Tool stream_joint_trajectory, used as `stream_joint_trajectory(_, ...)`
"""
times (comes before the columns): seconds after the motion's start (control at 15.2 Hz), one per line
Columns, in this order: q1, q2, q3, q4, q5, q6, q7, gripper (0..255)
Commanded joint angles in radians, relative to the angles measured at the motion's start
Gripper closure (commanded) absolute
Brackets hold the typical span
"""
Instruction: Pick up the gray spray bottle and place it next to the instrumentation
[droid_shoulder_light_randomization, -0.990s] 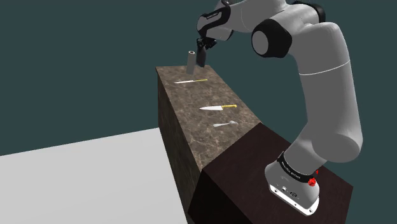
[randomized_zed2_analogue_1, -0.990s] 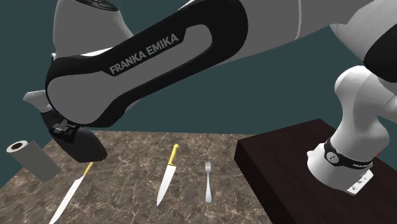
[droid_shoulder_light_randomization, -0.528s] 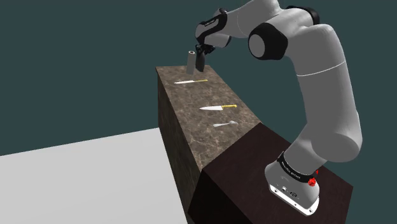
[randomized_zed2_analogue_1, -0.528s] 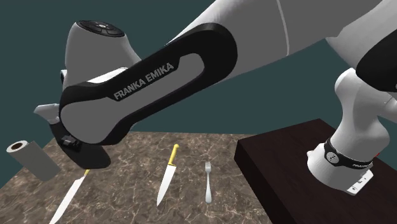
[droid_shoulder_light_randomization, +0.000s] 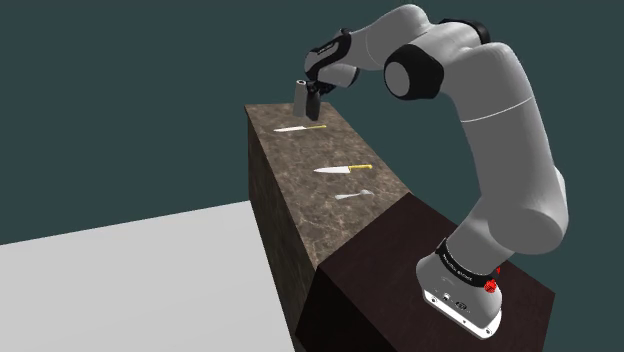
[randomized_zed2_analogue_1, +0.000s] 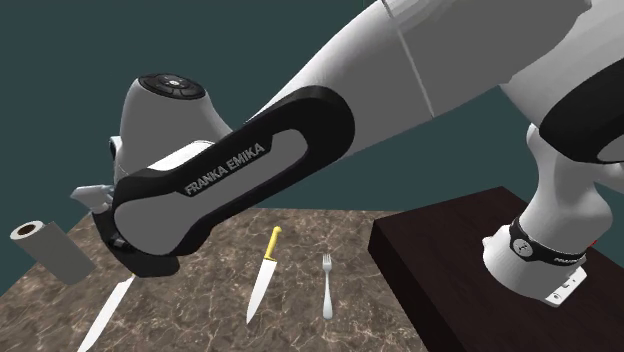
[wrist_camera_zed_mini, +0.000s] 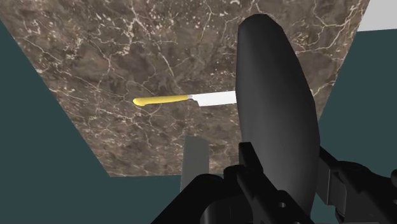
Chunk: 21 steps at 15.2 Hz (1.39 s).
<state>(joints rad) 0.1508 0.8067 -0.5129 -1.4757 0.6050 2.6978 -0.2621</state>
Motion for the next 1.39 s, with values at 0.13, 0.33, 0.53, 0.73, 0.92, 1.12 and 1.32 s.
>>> stream_joint_trajectory(0.13, -0.013, 0.029, 0.022, 0.000, 0.018, 0.033, -0.015, 255)
stream_joint_trajectory(0.33, -0.024, 0.053, 0.040, 0.004, 0.030, 0.056, -0.025, 255)
stream_joint_trajectory(0.53, -0.035, 0.078, 0.057, 0.011, 0.042, 0.078, -0.035, 255)
stream_joint_trajectory(0.73, -0.047, 0.105, 0.074, 0.019, 0.053, 0.100, -0.044, 255)
stream_joint_trajectory(0.92, -0.059, 0.132, 0.091, 0.030, 0.063, 0.120, -0.053, 255)
stream_joint_trajectory(1.12, -0.070, 0.161, 0.108, 0.044, 0.072, 0.140, -0.061, 255)
stream_joint_trajectory(1.32, -0.082, 0.191, 0.124, 0.059, 0.081, 0.158, -0.069, 255)
